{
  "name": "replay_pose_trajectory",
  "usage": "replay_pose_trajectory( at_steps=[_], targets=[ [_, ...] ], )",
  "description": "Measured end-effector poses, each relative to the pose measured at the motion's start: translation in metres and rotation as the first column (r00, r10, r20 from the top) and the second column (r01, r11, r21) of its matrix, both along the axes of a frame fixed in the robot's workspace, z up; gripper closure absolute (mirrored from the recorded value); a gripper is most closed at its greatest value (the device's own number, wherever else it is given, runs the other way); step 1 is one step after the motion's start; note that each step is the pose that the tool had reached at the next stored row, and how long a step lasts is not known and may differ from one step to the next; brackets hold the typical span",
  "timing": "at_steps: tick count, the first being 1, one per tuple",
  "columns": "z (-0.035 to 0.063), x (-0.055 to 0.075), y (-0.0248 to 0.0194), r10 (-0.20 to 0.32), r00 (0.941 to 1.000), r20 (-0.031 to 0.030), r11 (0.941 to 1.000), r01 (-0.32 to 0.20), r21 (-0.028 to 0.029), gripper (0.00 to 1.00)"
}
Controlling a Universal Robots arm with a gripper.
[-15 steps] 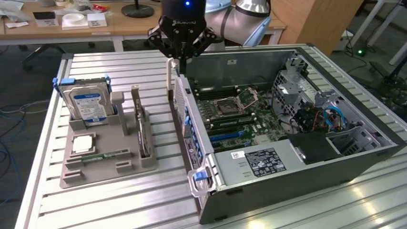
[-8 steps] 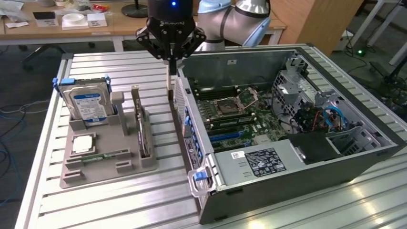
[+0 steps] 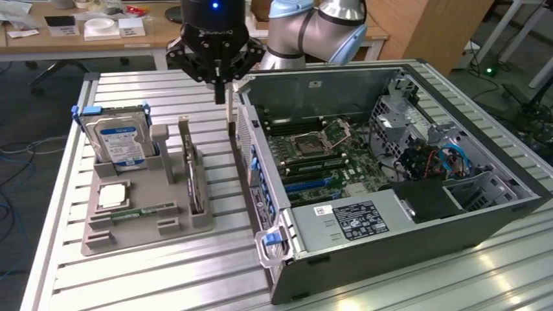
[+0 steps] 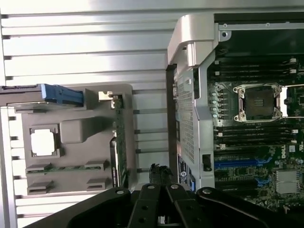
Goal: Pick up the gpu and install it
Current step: 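Reach for the gpu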
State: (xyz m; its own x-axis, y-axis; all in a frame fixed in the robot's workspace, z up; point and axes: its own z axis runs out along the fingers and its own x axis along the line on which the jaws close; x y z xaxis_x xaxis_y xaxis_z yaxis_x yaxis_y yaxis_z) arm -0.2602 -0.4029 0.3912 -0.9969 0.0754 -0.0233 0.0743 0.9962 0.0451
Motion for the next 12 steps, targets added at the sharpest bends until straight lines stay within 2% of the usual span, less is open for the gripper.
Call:
replay_pose_trajectory(
  at_steps=[12],
  targets=[
    [-0.0004,-0.033,-0.0017,0.0,1.0,0.0,1.0,0.0,-0.0001,0.9]
  ],
)
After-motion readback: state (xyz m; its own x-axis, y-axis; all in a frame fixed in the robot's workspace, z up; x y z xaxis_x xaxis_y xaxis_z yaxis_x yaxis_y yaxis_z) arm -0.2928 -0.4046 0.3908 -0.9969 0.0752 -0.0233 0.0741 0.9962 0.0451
